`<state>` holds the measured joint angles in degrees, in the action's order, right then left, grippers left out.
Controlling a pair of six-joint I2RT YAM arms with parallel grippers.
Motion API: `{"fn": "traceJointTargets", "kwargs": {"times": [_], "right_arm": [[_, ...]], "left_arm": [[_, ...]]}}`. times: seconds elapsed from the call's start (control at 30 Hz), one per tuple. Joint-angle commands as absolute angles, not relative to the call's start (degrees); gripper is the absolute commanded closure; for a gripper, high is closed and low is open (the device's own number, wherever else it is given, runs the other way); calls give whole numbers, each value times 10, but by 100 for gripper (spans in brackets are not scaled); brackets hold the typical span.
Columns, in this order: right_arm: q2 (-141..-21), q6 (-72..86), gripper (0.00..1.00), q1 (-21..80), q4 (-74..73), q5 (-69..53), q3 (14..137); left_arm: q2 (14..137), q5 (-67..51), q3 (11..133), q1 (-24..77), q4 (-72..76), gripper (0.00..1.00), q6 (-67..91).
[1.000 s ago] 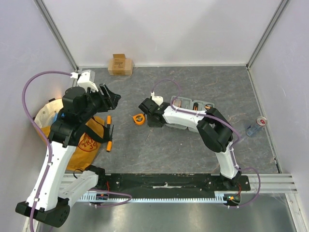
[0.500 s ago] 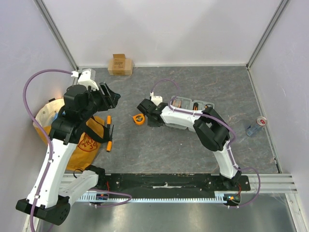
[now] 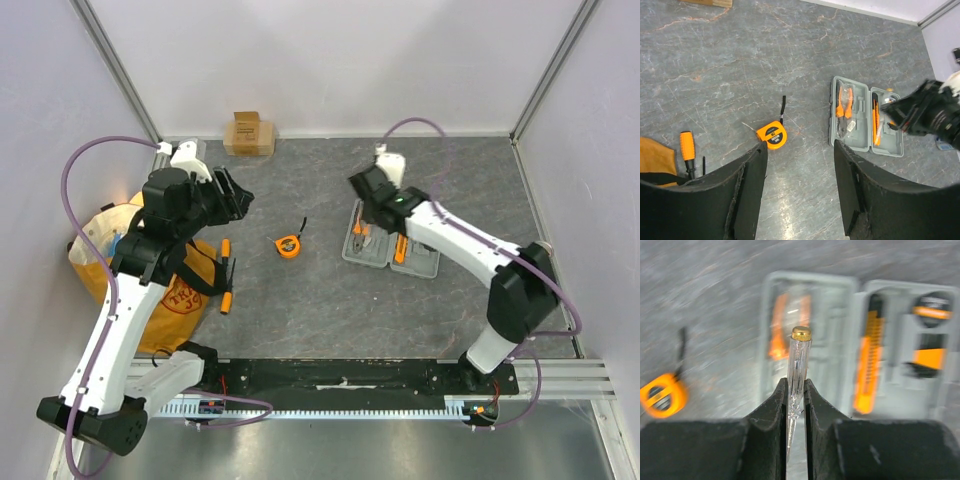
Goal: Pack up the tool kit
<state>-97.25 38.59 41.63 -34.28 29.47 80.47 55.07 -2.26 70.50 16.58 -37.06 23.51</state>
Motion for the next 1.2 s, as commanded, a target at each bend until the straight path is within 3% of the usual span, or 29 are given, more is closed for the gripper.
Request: {"fn": "traceJointTargets", "kwargs": {"times": [0.0, 0.27, 1.17], "right_arm": [[-925, 327, 92, 333, -352, 328, 749], [-920, 291, 92, 258, -358, 325, 697], [-1061, 216, 92, 221, -236, 298, 693]], "left_arm": [[568, -40, 730, 166, -332, 39, 243], [591, -45, 733, 166, -319, 39, 246], [609, -38, 737, 166, -329, 40, 233]]}}
